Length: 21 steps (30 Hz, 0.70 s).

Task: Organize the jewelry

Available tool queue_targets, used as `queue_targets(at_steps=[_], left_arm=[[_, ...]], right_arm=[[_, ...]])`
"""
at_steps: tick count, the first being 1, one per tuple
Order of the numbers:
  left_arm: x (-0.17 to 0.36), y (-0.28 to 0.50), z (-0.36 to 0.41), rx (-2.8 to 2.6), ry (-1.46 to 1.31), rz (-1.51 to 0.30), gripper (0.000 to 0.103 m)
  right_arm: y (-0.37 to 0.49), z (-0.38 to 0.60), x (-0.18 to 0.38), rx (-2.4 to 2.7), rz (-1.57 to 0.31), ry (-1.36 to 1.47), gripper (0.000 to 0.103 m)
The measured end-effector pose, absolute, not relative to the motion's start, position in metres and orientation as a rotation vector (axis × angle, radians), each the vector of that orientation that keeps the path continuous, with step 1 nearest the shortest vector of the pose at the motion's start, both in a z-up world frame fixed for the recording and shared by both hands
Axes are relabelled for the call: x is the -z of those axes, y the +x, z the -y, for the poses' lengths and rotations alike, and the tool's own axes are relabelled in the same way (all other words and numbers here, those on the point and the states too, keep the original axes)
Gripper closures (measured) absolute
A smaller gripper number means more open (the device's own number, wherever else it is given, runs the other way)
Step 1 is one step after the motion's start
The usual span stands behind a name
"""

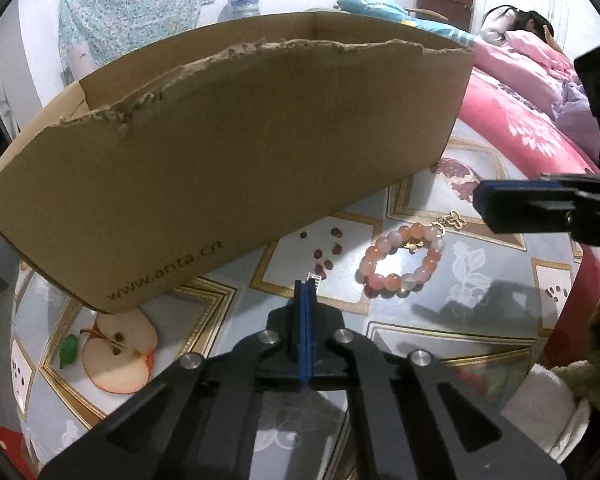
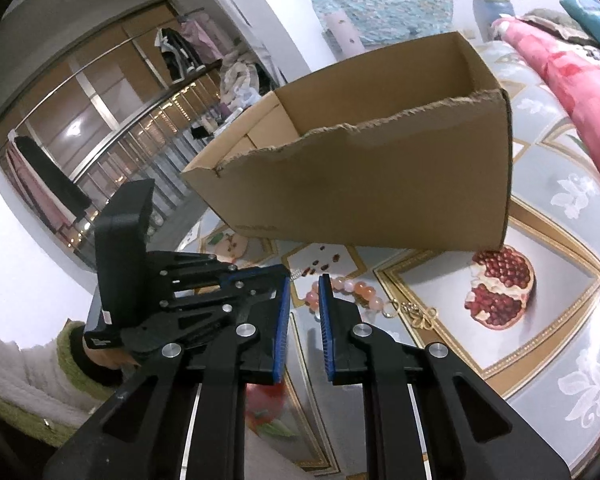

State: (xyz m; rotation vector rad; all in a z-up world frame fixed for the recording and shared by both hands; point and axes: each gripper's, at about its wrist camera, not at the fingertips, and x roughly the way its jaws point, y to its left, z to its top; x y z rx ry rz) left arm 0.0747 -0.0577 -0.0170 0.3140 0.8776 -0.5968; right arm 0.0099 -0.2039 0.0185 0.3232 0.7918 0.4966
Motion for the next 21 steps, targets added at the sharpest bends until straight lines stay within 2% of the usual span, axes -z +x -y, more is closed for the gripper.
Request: queue_targets(at_steps=[14, 21], left_arm=[[0.003, 0.062, 0.032, 0.608, 0.245, -0.817, 0.103], [-0.008, 0.061, 0.018, 0.583, 0.200, -0.799, 0.103]], right_arm=[[0.008, 0.199, -0.013, -0.468, -0.811, 0.277, 0.090], [0.015, 0.167, -0.016, -0.478, -0.797, 0.109, 0.084]])
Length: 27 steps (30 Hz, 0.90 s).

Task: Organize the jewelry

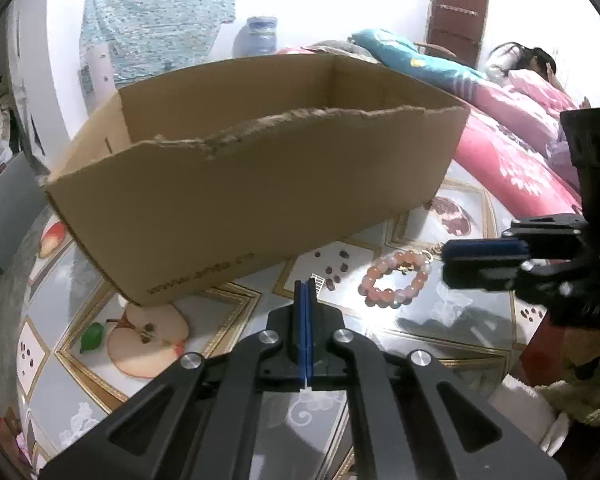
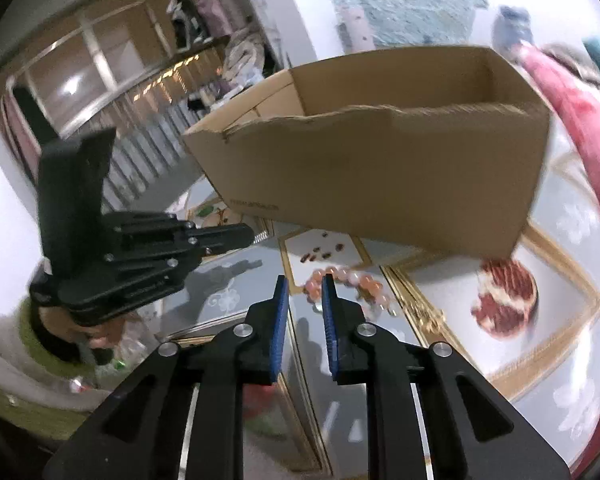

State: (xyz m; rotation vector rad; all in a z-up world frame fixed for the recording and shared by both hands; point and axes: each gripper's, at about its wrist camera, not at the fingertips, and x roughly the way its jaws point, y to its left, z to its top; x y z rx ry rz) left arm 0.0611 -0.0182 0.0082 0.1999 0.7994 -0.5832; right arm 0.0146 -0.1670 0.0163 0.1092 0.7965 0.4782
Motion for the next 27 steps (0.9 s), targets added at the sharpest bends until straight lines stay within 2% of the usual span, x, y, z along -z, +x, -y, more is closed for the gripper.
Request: queue_targets(at_steps=[9, 11, 12, 13, 27], left_arm=[[-0.004, 0.059, 0.003, 0.553, 0.165, -0.808, 0.103], [-0.003, 0.059, -0.001, 0.546, 0.152, -0.811, 0.103], [-0.003, 0.059, -0.004, 0.539, 0.146, -0.811, 0.103], [-0.002, 0.059, -0.007, 0.533, 0.141, -0.813, 0.103], [-0.002, 0.053, -0.045, 0.474, 0.066, -0.793, 0.103]], right_arm=[[0.035, 0.119, 0.008, -0.419, -0.855, -0.207, 0.081], [0.036, 0.117, 0.015, -0.412, -0.869, -0.225, 0.085], [0.037, 0.117, 0.015, -0.416, -0.874, -0.223, 0.093], [0.038, 0.117, 0.014, -0.414, -0.877, -0.225, 0.096], [0.056, 0.161, -0.062, -0.447, -0.758, 0.088, 0.096]])
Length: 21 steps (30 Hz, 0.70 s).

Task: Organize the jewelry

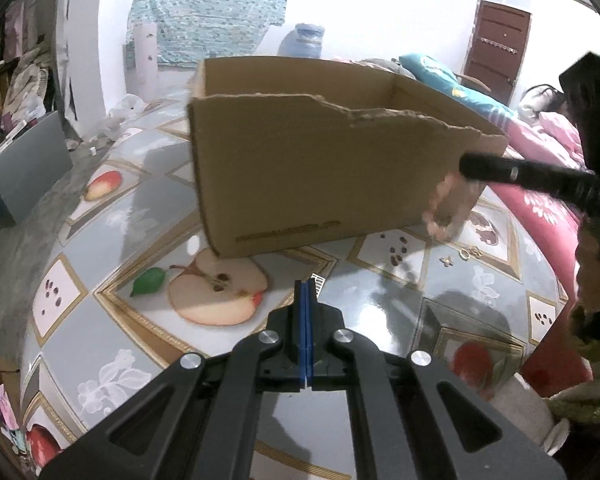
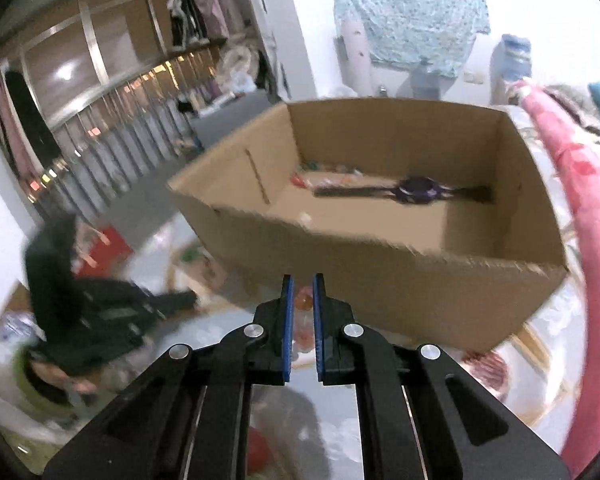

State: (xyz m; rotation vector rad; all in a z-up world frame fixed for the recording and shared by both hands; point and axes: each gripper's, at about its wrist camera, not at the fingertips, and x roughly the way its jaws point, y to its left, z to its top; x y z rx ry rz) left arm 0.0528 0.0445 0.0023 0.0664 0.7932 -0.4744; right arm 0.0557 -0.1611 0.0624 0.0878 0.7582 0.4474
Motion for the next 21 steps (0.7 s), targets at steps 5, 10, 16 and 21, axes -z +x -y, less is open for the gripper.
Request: queue_targets(at_steps=[5, 10, 16, 21], left_arm=[[-0.005, 0.051, -0.061, 0.435, 0.049, -0.781, 0.103], [-0.009, 0.051, -0.066, 0.414, 0.046, -0.770, 0.103], [-0.011, 0.052, -0.055, 0.451, 0.039, -0.755, 0.103], [-0.007, 0.054, -0.036, 0.498, 0.035, -0.769, 0.103]], right_arm=[[0.082, 0.146, -0.054, -0.614, -0.807, 0.338, 0.096], [0.099, 0.136, -0.022, -0.591, -0.911, 0.406, 0.092], [0.079, 0.187, -0.025, -0.414, -0.912, 0.345, 0.082], [0.043, 0.216, -0.028, -0.310, -0.901, 0.271, 0.082]])
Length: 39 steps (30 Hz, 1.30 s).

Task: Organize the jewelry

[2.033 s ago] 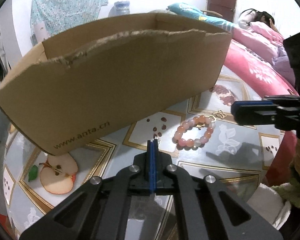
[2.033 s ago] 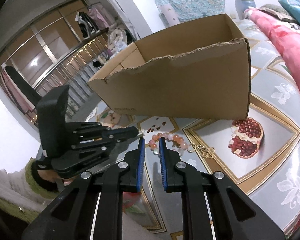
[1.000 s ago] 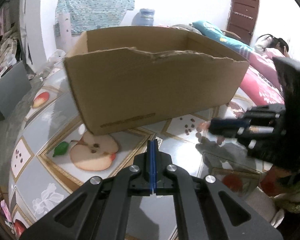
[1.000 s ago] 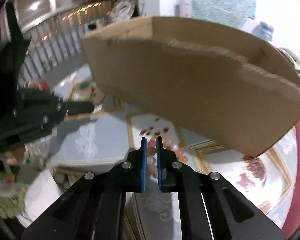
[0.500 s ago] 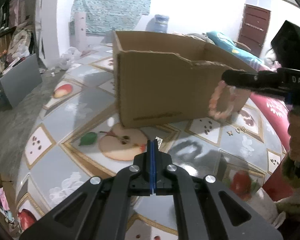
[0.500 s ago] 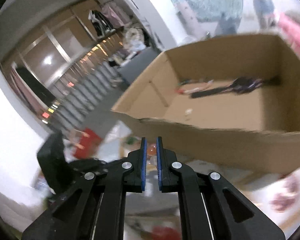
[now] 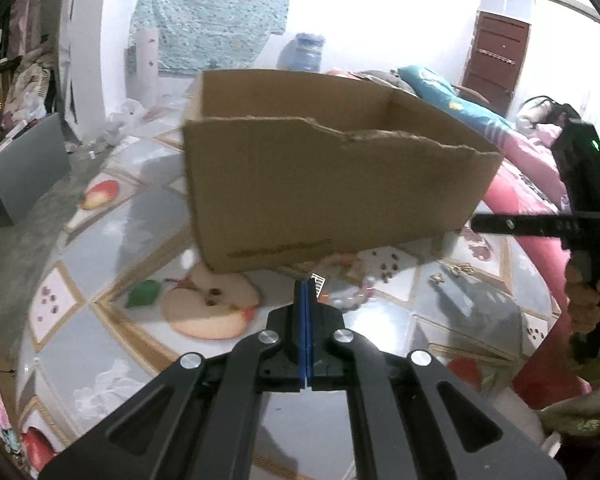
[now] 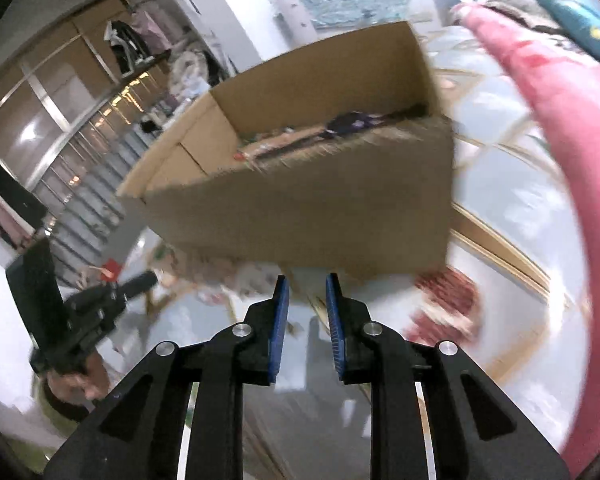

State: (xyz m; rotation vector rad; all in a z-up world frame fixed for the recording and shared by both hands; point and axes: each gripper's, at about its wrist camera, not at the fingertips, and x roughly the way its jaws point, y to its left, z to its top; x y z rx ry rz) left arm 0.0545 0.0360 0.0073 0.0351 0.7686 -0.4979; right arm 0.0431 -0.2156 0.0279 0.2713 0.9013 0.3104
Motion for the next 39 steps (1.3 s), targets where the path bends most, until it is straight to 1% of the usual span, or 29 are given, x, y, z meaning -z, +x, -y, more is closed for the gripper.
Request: queue_targets(at_steps=[7, 13, 22, 27, 39], left_arm=[[0.000, 0.049, -0.010, 0.565, 0.009, -0.808, 0.103], [0.004, 0.045, 0.010, 0.598, 0.018, -0.825, 0.103], [0.009, 0.048, 0.015, 0.613, 0.010, -0.849, 0.103], [0.012, 0.052, 0.015, 0.621, 0.005, -0.856, 0.103], [0.008, 0.054, 0.009, 0.621, 0.000, -0.844, 0.103]], right_arm=[[0.015, 0.191, -0.004, -0.329, -0.931, 0.141, 0.082], [0.024, 0.157, 0.004, -0.304, -0.895, -0.029, 0.081], [0.031, 0.134, 0.010, -0.243, -0.830, -0.150, 0.082], [0.034, 0.133, 0.014, -0.256, -0.827, -0.176, 0.091], [0.031, 0.143, 0.007, -0.278, -0.833, -0.158, 0.092]])
